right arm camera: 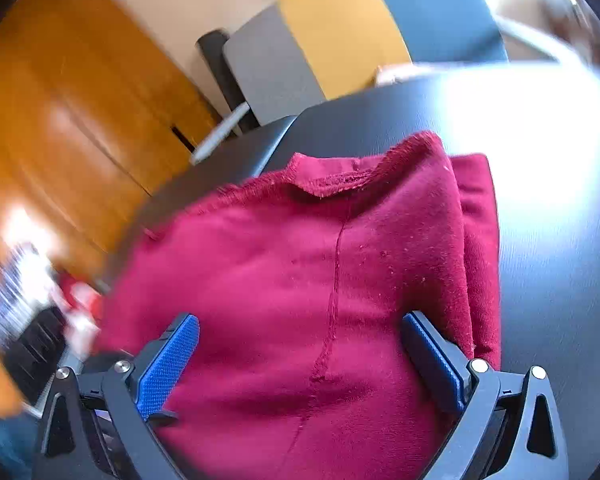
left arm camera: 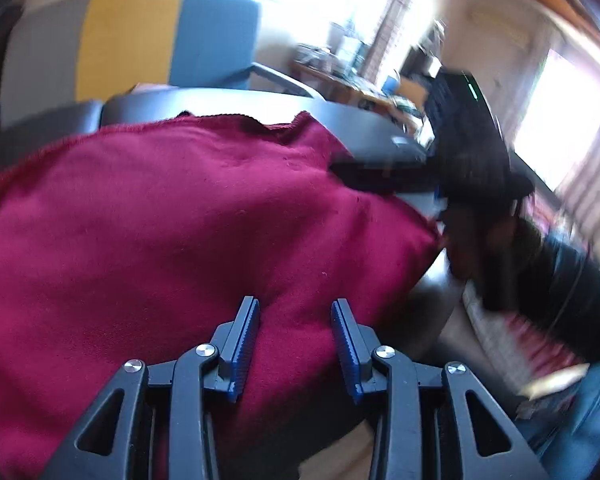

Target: Fold clothes

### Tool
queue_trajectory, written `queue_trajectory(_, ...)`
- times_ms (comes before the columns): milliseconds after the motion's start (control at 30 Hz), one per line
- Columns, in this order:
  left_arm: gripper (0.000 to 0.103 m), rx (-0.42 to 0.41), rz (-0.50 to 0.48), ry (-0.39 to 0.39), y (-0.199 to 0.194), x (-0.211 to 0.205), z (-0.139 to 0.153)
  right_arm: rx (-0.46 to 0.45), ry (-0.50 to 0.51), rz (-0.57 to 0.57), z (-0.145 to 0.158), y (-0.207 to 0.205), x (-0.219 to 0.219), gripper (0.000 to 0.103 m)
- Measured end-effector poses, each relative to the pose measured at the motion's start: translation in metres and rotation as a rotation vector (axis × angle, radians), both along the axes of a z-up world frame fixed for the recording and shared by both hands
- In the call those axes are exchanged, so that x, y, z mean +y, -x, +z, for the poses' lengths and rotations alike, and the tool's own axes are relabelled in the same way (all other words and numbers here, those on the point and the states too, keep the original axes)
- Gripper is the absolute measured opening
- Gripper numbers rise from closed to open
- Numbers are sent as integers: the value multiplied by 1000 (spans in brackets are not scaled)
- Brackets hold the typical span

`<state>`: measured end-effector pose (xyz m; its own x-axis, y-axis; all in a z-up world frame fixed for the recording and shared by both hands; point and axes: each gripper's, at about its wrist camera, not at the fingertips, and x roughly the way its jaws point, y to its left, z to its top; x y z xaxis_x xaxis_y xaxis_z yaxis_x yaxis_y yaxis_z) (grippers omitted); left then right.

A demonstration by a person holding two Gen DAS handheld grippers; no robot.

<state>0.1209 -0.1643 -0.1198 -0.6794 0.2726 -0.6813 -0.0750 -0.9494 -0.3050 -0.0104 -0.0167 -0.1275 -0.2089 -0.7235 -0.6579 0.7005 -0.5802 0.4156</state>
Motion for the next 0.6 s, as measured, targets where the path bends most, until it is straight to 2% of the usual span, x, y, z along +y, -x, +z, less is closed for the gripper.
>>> queue_trajectory(67,37,19,5,63,3,7,-1,140,-115,9,-3,-11,-16,103)
queue_trajectory(167,37,22,19,85,1,11,2,272,-262,32,-4,-21,-30,103)
queue_trajectory(233,37,26,37,77,-8,9,6,296,-273,40,-4,-26,-27,103)
queue_trajectory(400,39,63,129,50,-45,-18,30,275,-294,75,11,-31,-19,103)
queue_trajectory(467,39,77,196,39,-69,-40,41,285,-244,80,29,-38,-16,103)
queue_trajectory(600,40,61,348,68,-118,-87,52,344,-162,79,58,-38,-27,103)
